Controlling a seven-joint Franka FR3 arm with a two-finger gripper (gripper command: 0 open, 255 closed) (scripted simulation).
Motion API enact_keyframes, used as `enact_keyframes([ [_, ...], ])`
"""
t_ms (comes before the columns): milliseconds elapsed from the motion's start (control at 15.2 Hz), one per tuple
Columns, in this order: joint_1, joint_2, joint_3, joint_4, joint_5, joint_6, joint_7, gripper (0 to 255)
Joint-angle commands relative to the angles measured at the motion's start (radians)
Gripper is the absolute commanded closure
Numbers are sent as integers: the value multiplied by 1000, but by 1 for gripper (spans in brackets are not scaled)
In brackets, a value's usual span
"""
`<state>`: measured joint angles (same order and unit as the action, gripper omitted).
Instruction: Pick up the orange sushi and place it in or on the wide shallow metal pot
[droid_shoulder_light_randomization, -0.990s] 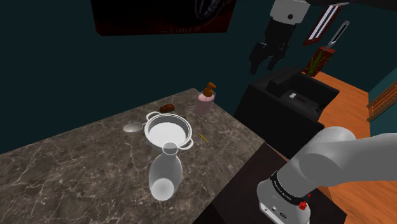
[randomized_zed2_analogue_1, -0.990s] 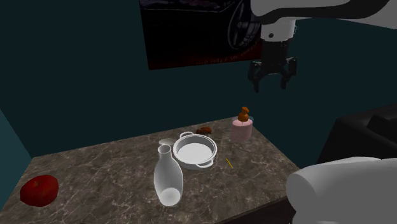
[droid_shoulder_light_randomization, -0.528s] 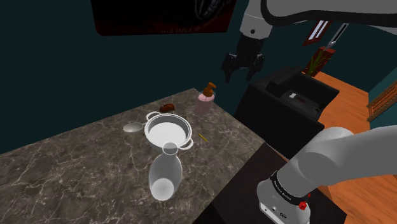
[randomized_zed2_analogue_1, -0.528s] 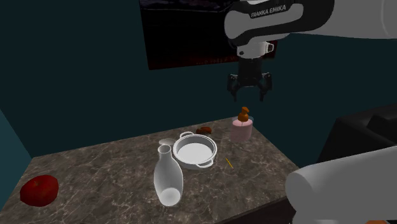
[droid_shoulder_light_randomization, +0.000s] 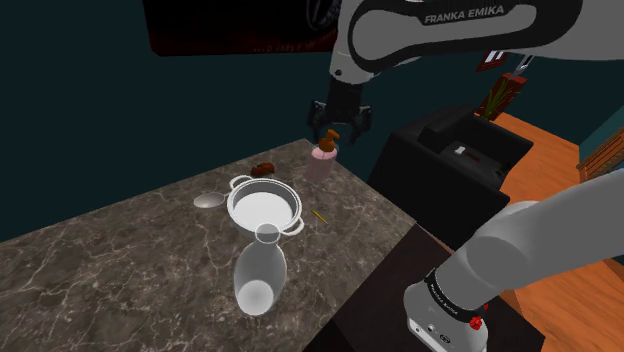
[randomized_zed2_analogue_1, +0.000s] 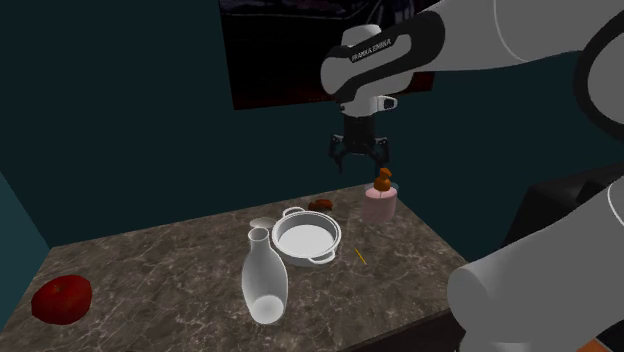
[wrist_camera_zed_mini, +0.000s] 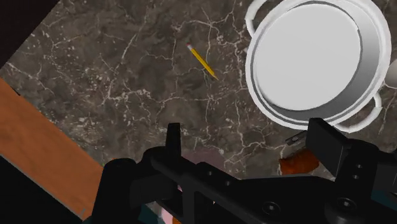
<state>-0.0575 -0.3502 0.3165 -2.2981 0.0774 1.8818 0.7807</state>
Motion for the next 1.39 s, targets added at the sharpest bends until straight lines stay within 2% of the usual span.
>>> enact_keyframes([
  [0,-14,82,26,30,-7,47,89,0],
  [330,-34,284,67,122,-50,140,302,0],
  [594,-32,450,71,217,-100,196,466,0],
  [990,0,691,32,393,-164,247,678,0],
  [1320,33,882,-20,567,-185,263,818,0],
])
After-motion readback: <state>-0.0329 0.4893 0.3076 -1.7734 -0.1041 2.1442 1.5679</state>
